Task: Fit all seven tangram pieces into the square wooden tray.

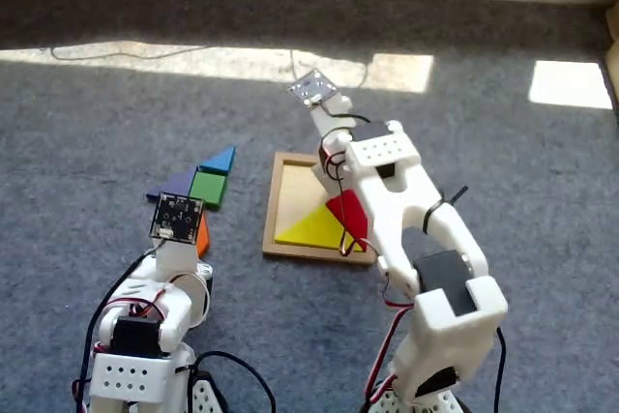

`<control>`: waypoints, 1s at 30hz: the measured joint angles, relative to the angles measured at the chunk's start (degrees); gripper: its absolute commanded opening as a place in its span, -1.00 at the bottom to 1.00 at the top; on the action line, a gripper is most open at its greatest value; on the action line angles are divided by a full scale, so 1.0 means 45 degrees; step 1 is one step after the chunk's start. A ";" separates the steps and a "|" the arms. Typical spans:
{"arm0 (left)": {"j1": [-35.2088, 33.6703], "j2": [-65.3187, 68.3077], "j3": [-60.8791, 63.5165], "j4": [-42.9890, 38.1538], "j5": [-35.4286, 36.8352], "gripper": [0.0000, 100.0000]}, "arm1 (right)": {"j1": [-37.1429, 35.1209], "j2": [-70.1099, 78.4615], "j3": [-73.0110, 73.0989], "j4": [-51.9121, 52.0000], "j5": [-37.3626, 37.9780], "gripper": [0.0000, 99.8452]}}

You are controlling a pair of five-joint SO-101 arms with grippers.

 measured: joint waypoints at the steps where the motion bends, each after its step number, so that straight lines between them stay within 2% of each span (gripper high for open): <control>1: 0.0000 0.0000 0.0000 0.0000 0.0000 -0.98 | -0.0137 -0.0527 0.0000 0.0156 0.0000 -0.99; 9: 0.0000 0.0000 0.0000 0.0000 0.0000 -0.98 | -0.0410 -0.4532 0.0703 0.1895 -0.0059 -0.99; 21: 0.0000 0.0000 0.0000 0.0000 0.0000 -0.98 | 0.1778 -1.1136 0.7306 0.2403 -0.0176 -0.99; 30: 0.0000 0.0000 0.0000 0.0000 0.0000 -0.98 | 0.2969 -1.6899 1.1507 0.2403 -0.3692 -0.99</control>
